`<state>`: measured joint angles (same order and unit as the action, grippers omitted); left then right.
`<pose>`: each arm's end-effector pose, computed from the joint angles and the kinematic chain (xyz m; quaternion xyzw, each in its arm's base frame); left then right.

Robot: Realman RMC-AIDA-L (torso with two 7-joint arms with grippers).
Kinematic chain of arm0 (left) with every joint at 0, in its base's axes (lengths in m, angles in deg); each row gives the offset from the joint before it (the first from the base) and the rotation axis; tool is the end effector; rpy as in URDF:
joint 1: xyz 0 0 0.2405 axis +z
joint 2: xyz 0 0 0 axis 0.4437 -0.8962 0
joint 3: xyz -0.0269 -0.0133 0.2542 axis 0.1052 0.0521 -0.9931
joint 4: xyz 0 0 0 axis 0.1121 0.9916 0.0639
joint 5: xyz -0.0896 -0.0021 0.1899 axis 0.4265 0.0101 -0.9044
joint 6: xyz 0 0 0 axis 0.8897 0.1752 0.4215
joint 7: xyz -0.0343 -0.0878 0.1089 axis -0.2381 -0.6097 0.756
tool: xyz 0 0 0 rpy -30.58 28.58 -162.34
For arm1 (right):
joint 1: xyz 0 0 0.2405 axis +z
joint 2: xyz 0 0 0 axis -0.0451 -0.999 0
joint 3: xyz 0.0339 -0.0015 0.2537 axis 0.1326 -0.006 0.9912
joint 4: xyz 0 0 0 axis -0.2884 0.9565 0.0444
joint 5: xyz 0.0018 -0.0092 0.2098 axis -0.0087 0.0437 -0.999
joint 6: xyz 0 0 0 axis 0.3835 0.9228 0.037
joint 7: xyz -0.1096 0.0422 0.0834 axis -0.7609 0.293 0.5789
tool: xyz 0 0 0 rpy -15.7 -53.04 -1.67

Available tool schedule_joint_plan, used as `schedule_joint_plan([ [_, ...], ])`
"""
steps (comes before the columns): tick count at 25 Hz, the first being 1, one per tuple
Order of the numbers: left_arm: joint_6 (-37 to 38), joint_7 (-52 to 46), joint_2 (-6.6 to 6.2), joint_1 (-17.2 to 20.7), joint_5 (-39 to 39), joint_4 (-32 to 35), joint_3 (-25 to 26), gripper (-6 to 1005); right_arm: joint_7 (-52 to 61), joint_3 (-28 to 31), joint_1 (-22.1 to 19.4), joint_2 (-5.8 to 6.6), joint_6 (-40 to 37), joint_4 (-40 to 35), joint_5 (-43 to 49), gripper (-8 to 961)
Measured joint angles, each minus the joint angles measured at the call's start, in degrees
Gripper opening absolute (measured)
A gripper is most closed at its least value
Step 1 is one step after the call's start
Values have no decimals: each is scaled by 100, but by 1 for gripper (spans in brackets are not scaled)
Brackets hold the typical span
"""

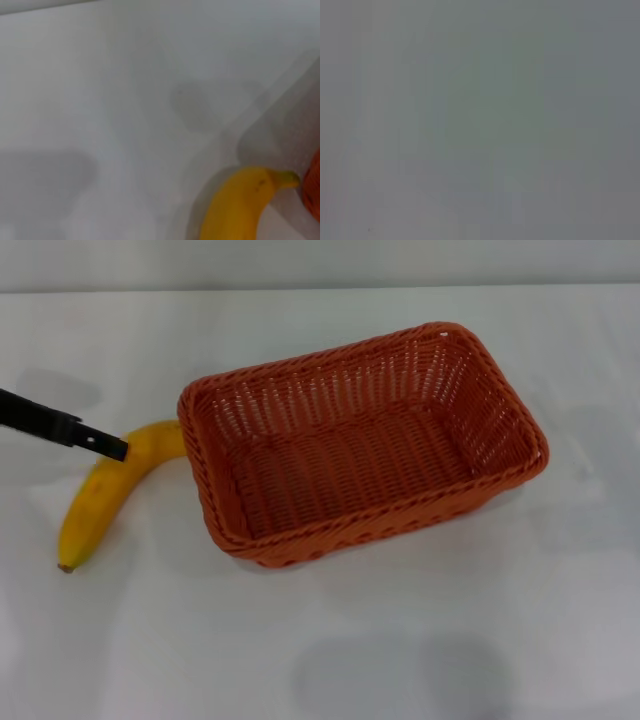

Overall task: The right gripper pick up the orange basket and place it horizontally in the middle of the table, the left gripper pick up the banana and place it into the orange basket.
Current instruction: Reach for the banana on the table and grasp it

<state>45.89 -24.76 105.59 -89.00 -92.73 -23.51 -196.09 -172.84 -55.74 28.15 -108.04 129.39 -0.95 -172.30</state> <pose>-0.2810 0.4055 0.0813 -0.8542 -0.4705 0.0725 0.2090 0.3484 0.3420 0.0686 -0.6678 0.1762 0.3285 0.6443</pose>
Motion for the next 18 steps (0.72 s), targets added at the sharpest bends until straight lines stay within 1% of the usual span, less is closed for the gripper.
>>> schedule_joint_plan([
  [2, -134, 2, 125, -33, -19, 3, 0, 861, 0, 0, 24, 1, 0, 43, 0, 872],
  [3, -178, 2, 169, -38, -28, 5, 0, 861, 0, 0, 36, 3, 0, 59, 0, 872],
  [4, -178, 2, 169, -38, -28, 5, 0, 861, 0, 0, 42, 7, 2, 65, 0, 872],
  [5, -301, -14, 224, -46, -104, 115, 0, 861, 0, 0, 46, 7, 8, 65, 0, 872],
  [9, -475, -30, 247, -41, -311, 298, 0, 860, 0, 5, 49, 9, 26, 66, 0, 872],
  [12, -577, -32, 273, -27, -380, 305, 0, 860, 0, 25, 50, 6, 29, 69, 0, 872],
  [14, -590, -32, 279, -27, -382, 305, 0, 698, 3, 53, 47, 5, 30, 74, 0, 872],
  [18, -594, -24, 240, -2, -347, 267, 0, 619, 27, 64, 34, 2, 35, 75, 0, 872],
])
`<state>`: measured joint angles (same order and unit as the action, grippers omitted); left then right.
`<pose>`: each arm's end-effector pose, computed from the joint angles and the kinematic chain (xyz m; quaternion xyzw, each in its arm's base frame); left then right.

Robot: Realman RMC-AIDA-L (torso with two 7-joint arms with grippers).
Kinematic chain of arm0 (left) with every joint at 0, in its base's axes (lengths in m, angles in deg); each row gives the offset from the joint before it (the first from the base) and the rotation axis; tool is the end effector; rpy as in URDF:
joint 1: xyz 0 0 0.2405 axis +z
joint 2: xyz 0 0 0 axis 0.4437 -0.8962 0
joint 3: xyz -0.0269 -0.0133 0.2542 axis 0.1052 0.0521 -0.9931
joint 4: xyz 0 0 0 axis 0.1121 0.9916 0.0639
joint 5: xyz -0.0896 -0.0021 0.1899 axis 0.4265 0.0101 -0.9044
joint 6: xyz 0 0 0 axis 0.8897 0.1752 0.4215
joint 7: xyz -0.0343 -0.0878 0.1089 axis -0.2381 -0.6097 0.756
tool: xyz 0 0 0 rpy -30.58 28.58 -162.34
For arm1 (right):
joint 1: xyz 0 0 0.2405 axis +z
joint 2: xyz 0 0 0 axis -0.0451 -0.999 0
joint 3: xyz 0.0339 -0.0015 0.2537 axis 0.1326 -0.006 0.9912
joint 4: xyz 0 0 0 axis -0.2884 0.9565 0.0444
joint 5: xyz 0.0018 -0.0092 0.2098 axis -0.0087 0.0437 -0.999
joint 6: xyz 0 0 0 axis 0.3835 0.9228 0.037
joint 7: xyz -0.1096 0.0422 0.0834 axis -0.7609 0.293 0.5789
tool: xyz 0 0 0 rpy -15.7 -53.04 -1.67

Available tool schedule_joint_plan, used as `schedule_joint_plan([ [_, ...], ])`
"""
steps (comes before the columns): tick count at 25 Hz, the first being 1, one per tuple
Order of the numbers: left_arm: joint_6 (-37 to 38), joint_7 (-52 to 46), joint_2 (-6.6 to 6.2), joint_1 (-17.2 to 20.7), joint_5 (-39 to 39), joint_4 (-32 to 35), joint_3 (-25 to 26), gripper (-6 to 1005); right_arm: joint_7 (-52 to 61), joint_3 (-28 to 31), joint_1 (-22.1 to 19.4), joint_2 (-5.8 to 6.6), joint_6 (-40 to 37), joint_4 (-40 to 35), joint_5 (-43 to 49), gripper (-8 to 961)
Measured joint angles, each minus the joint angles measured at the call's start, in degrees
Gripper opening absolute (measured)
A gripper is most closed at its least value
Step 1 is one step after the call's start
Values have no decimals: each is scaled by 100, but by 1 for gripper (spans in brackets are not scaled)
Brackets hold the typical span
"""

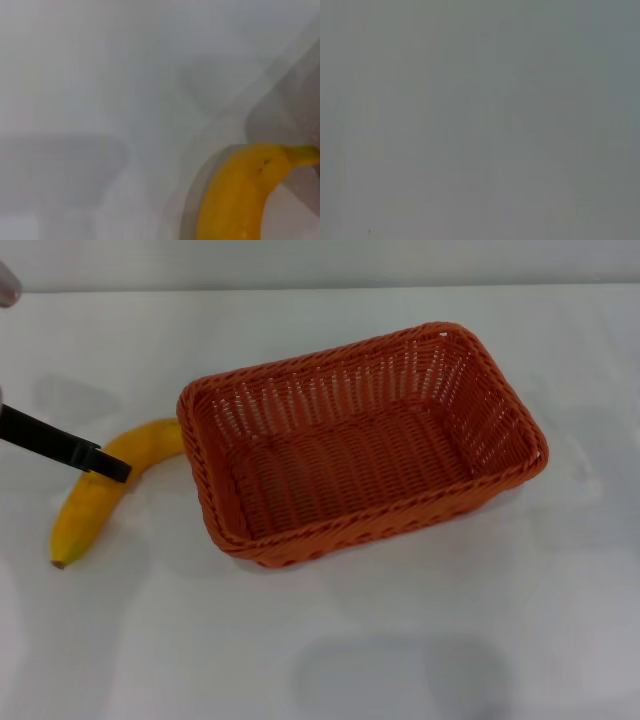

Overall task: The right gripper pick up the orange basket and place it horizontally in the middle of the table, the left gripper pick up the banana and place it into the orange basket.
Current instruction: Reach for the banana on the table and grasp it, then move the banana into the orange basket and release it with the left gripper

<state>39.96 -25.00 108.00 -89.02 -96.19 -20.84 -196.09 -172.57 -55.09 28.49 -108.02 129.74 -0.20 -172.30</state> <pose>-0.2881 0.4039 0.0562 -0.8550 -0.4612 0.1079 0.2113 0.3477 0.3423 0.0677 -0.6641 0.1812 0.3344 0.6437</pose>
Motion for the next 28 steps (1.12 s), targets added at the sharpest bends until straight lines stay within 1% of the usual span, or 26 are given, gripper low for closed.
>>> schedule_joint_plan([
  [3, 0, -6, -65, 39, 140, -46, 4, 559, 38, 0, -17, -1, 6, 0, -3, 872],
  [7, 37, -8, -100, 106, 462, -264, 7, 480, 57, 57, -28, 1, 10, 0, -11, 872],
  [11, 84, -53, -177, 262, 965, -718, 9, 494, 59, 132, -46, 1, 11, 13, -15, 872],
  [12, 84, -53, -177, 262, 965, -718, 9, 498, 60, 134, -50, 5, 11, 15, -15, 872],
  [13, 91, -66, -232, 353, 1406, -1083, 9, 501, 60, 135, -52, 9, 11, 16, -16, 872],
  [16, 188, 86, -296, 355, 2132, -1422, 7, 512, 60, 178, -52, 20, 7, 12, -17, 872],
  [17, 317, 223, -307, 329, 2521, -1578, 5, 515, 60, 234, -52, 21, 7, 10, -20, 872],
  [18, 400, 307, -309, 300, 2736, -1658, 4, 519, 60, 274, -47, 18, 7, 10, -19, 872],
  [20, 836, 665, -300, 155, 3418, -1862, 0, 526, 60, 345, -41, 11, 7, 14, -21, 872],
  [21, 1150, 904, -259, -21, 3764, -1928, -2, 529, 60, 356, -38, 5, 7, 16, -20, 872],
  [22, 1258, 980, -235, -114, 3848, -1943, -3, 533, 60, 356, -36, 3, 8, 17, -20, 872],
  [24, 1454, 1183, -126, -431, 3951, -1962, -5, 540, 60, 358, -27, 2, 9, 19, -20, 872],
  [26, 1501, 1354, 29, -737, 3815, -1958, -5, 547, 64, 361, -10, -2, 7, 24, -20, 872],
  [27, 1513, 1530, 164, -1008, 3594, -1942, -7, 551, 66, 360, 1, -7, 4, 26, -19, 872],
  [28, 1510, 1662, 273, -1222, 3370, -1927, -7, 554, 66, 361, 11, -9, -3, 27, -19, 872],
])
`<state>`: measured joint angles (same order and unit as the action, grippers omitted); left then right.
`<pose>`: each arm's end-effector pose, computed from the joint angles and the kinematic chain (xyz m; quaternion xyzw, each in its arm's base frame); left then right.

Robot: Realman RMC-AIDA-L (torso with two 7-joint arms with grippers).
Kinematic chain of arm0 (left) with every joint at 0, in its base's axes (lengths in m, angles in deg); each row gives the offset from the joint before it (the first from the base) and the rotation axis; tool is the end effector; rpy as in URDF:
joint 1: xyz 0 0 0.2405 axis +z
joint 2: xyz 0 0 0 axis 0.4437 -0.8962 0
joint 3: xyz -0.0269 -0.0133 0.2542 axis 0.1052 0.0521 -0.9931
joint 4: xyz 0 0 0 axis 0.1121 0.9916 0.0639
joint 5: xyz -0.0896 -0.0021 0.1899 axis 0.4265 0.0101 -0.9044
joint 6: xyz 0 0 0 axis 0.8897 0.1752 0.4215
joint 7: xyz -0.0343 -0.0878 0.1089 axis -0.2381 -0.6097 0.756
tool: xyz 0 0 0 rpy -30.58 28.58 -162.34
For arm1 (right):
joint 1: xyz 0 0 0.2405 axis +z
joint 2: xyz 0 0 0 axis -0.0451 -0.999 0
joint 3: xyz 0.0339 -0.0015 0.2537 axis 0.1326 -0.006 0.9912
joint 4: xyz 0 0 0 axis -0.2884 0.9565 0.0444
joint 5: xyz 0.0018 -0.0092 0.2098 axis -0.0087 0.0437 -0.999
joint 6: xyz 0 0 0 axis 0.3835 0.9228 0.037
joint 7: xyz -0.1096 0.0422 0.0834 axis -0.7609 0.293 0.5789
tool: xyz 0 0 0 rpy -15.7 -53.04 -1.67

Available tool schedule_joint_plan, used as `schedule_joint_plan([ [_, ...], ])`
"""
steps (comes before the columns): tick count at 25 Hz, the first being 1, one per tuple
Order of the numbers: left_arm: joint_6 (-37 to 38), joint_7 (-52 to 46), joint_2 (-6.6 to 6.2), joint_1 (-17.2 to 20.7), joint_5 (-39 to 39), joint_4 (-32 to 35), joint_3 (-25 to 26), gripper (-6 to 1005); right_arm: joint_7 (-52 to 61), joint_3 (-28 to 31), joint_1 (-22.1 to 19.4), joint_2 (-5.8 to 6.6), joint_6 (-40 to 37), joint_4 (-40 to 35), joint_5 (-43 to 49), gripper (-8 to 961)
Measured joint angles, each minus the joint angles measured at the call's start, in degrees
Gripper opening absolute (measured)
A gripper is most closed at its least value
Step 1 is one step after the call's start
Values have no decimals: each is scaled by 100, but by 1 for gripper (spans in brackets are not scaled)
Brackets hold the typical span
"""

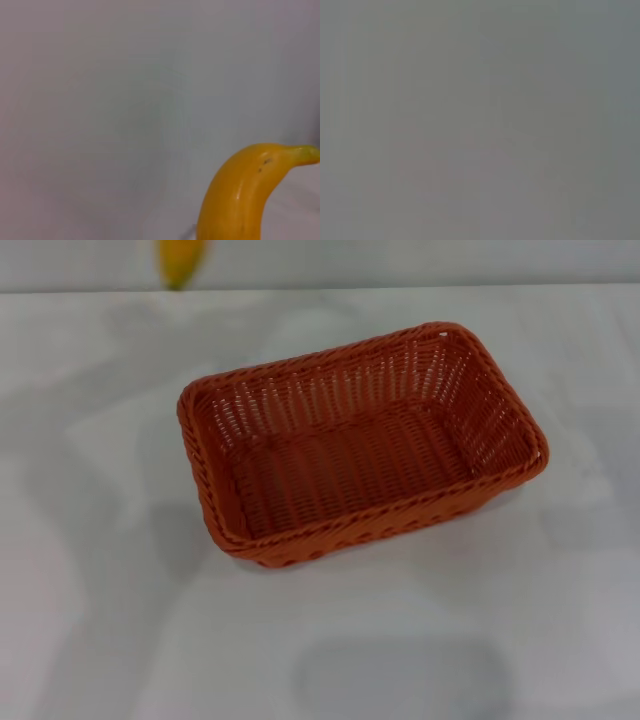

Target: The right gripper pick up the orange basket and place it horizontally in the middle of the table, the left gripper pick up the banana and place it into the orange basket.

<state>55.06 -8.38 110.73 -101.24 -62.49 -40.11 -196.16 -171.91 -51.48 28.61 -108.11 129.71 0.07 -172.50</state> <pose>-0.1295 0.4578 0.1124 -0.9242 -0.2075 -0.1587 0.2785 0.3525 0.3415 0.0750 -0.6386 0.1960 0.3435 0.6602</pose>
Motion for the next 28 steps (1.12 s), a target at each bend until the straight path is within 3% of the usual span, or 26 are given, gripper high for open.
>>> schedule_joint_plan([
  [2, -18, 197, 151, -400, -606, 174, 0, 561, 1, 1, 25, -4, -13, 5, 0, 872],
  [5, -86, 139, 170, -814, -1641, 1001, 4, 572, 31, 23, 54, -4, -6, 46, 2, 872],
  [16, -846, 114, 175, -1240, -3642, 2763, 9, 611, 149, 344, 18, 14, 17, 129, 2, 872],
  [19, -1129, 21, 187, -1244, -3576, 2800, 13, 621, 151, 367, 16, 16, 18, 131, 2, 872],
  [26, -1266, 264, 153, -984, -2097, 2260, 16, 646, 152, 367, 16, 27, 16, 131, 2, 872],
  [28, -1234, 305, 162, -817, -1523, 2066, 16, 845, 152, 370, 17, 27, 12, 131, 3, 872],
])
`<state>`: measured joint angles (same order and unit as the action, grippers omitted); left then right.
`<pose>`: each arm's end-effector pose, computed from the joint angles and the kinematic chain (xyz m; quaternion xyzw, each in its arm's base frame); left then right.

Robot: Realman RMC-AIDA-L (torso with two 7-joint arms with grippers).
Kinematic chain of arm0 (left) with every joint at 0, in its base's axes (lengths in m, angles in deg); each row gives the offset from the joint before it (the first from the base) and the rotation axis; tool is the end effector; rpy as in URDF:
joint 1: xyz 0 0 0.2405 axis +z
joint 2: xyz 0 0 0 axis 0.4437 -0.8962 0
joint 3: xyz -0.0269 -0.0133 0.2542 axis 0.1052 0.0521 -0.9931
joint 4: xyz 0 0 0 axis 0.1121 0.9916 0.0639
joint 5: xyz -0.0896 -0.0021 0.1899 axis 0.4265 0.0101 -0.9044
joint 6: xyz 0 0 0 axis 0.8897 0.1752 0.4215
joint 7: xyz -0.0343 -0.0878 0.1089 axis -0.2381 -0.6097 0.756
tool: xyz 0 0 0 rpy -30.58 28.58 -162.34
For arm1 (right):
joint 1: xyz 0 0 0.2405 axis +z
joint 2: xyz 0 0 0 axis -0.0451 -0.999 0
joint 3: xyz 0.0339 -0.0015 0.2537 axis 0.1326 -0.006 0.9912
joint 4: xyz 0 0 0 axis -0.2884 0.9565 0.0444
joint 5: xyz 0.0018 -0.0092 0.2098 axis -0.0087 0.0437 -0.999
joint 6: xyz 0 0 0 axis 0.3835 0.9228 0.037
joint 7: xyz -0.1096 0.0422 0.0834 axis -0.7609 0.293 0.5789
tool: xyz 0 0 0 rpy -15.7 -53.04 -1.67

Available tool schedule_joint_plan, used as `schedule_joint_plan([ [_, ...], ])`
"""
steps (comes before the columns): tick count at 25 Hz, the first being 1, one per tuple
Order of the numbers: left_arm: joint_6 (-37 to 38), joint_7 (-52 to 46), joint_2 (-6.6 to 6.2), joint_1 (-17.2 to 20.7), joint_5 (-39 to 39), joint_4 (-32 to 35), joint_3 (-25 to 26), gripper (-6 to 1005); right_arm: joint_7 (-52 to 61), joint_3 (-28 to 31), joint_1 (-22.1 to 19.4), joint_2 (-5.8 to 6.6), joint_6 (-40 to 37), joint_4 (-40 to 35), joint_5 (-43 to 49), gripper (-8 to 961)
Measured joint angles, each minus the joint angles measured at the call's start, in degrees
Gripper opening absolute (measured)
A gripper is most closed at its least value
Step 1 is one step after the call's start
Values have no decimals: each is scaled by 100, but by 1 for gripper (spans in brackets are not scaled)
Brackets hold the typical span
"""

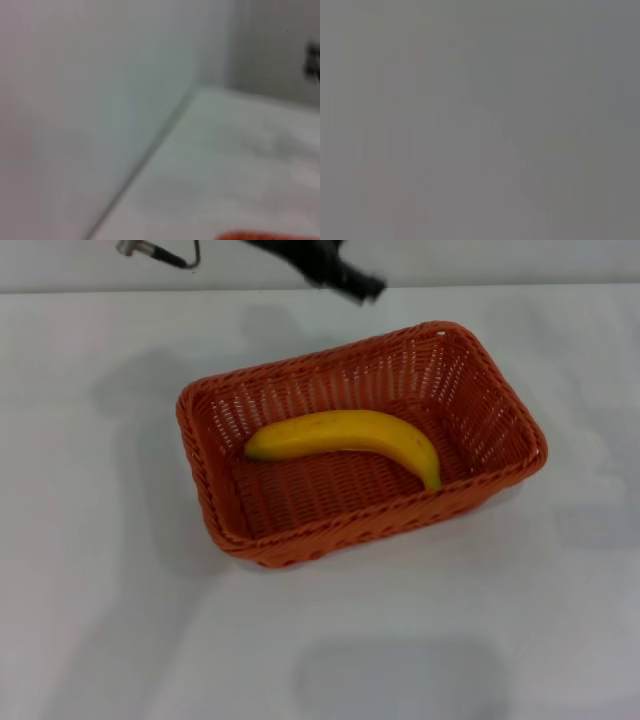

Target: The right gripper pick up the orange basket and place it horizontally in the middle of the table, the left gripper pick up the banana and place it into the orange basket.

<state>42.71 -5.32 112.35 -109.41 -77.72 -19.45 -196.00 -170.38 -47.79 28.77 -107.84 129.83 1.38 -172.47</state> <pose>-0.0802 0.4694 0.0115 -0.9745 -0.1382 -0.0579 0.1672 0.3589 0.3392 0.0805 -0.6121 0.2197 0.3570 0.6705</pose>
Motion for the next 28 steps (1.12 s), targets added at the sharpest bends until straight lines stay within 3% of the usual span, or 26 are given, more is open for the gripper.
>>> schedule_joint_plan([
  [4, 212, 238, -33, 742, 2001, -178, -1, 862, 0, 5, 0, 8, -32, 0, 0, 872],
  [8, 369, 339, -56, 1976, 4824, -54, 1, 880, 0, 5, -25, 10, -30, -3, 0, 872],
  [9, 431, 452, -49, 2409, 5729, 116, 0, 884, 0, 6, -40, 10, -21, -9, 0, 872],
  [13, 527, 1055, -56, 3793, 7945, 1002, 1, 893, 0, 5, -80, 8, -4, -16, 0, 872],
  [15, 530, 1433, -52, 4337, 8657, 1358, 2, 893, 0, 5, -98, 8, -2, -11, 0, 872],
  [16, 530, 1855, -37, 4784, 9140, 1664, 3, 893, 5, 5, -114, 7, -1, -6, 0, 872],
  [22, 479, 3998, -13, 6243, 10134, 2892, 13, 893, 161, 5, -232, 2, 158, -2, 0, 872],
  [24, 455, 4587, 0, 6584, 10184, 3182, 15, 893, 168, 6, -242, 7, 190, -1, -1, 872],
  [28, 369, 5325, 12, 6913, 9969, 3543, 13, 893, 171, -2, -238, 7, 176, 0, 1, 872],
])
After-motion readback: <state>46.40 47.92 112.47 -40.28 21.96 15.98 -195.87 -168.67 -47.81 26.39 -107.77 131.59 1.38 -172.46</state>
